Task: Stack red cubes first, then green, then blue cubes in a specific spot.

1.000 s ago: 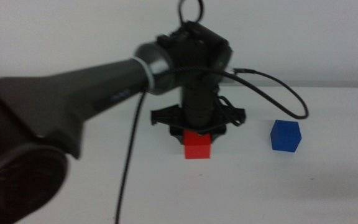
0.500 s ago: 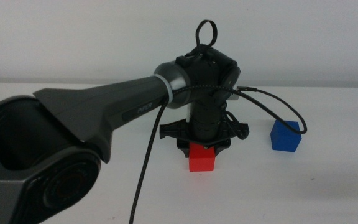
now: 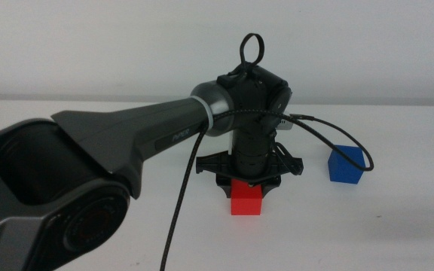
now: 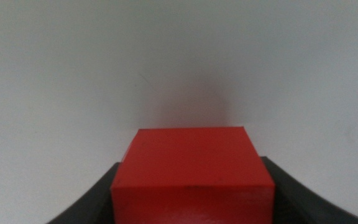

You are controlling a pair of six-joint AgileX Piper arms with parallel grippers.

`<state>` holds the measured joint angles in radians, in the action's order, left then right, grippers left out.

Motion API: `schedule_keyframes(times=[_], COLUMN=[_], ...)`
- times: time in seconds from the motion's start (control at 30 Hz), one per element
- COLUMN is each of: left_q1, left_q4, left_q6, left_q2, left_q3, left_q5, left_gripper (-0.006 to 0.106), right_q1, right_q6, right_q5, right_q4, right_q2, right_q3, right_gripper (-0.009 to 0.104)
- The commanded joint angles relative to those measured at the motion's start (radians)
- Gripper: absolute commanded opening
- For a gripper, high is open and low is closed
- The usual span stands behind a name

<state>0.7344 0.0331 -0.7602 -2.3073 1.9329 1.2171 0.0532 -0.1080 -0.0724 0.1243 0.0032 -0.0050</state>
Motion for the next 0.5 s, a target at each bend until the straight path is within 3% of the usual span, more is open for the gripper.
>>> schedule_keyframes(times=[0.0, 0.27, 0.3, 0.47], left_q1=[0.003, 0.003, 0.003, 0.003], left_q4=[0.002, 0.004, 0.015, 0.095], left_q6=[0.003, 0.003, 0.016, 0.023], left_q2=[-0.001, -0.038, -0.027, 0.085], left_q3=[0.007, 0.007, 0.007, 0.009], left_q5=[0.005, -0.014, 0.001, 0.09], left_gripper=[-0.002, -0.001, 0.067, 0.092], right_q1=[-0.005, -0.005, -0.005, -0.005], right_q6=[0.003, 0.003, 0.003, 0.003], right_q5=[0.009, 0.009, 0.009, 0.009], right_q4=[-0.005, -0.005, -0.005, -0.005], right_q2=[-0.039, -0.039, -0.039, -0.039], right_q3=[0.043, 0.043, 0.043, 0.043], right_gripper=[0.085, 0.085, 0.085, 0.085])
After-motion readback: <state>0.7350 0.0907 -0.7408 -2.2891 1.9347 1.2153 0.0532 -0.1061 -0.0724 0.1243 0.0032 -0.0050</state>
